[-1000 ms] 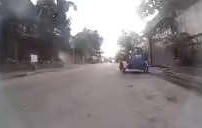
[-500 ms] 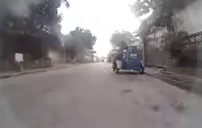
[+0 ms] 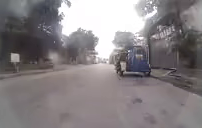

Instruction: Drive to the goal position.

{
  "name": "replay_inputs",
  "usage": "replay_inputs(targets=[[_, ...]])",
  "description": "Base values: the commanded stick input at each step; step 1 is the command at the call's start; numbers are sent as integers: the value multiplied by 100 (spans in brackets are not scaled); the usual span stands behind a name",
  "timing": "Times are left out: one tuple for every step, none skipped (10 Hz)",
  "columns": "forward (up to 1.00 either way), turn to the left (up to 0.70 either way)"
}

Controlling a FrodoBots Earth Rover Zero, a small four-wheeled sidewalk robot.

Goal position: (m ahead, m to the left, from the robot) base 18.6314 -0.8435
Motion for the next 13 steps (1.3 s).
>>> replay_inputs(targets=[[100, 0], [100, 0], [100, 0], [100, 0], [100, 0], [100, 0], [100, 0], [100, 0], [100, 0], [100, -2], [100, -24], [100, -40], [100, -40]])
